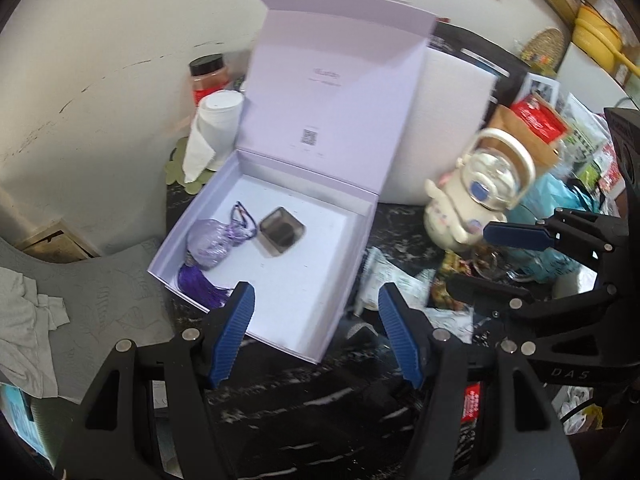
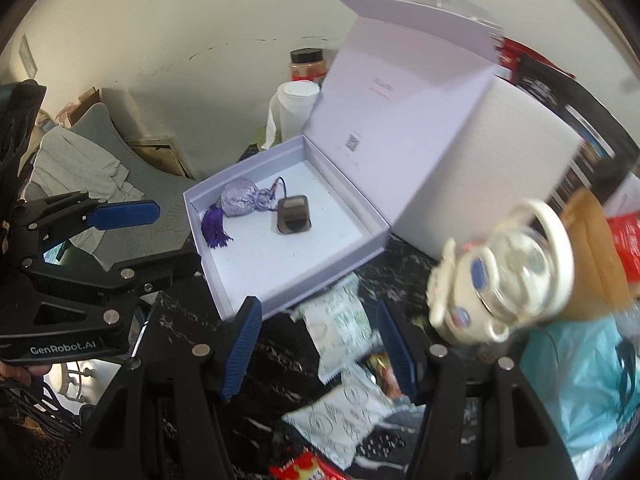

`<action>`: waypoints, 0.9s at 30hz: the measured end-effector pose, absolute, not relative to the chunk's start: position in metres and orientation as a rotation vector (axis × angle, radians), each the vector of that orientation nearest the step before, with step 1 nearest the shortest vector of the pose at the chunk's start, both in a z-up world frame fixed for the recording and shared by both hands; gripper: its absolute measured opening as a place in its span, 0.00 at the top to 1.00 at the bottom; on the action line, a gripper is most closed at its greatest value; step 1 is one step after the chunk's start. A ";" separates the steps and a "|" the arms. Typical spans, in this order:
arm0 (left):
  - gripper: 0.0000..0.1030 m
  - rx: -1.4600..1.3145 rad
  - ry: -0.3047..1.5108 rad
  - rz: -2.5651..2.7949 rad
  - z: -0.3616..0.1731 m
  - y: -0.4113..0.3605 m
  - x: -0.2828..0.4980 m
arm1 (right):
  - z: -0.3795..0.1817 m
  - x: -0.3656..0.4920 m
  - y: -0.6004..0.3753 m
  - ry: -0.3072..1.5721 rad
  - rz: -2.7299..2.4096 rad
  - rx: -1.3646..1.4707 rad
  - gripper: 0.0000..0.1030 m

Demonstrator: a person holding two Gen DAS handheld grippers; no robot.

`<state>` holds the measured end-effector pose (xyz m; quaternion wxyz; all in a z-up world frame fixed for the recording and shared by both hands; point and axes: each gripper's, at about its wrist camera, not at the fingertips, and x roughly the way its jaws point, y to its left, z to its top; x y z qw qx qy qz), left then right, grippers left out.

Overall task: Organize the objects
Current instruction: 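Move both tools back toward the snack packets on the table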

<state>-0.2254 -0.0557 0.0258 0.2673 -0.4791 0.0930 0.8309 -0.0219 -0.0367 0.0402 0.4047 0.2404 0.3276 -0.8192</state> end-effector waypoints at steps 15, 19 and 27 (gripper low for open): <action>0.39 -1.293 0.302 2.148 0.023 -0.004 -0.135 | 0.031 -0.016 0.063 0.788 -2.119 0.664 0.41; 0.33 -1.299 0.308 2.122 0.019 0.012 -0.120 | 0.026 -0.019 0.084 0.782 -2.127 0.686 0.41; 0.31 -1.339 0.321 2.053 -0.005 0.041 -0.102 | 0.008 -0.033 0.114 0.768 -2.128 0.756 0.41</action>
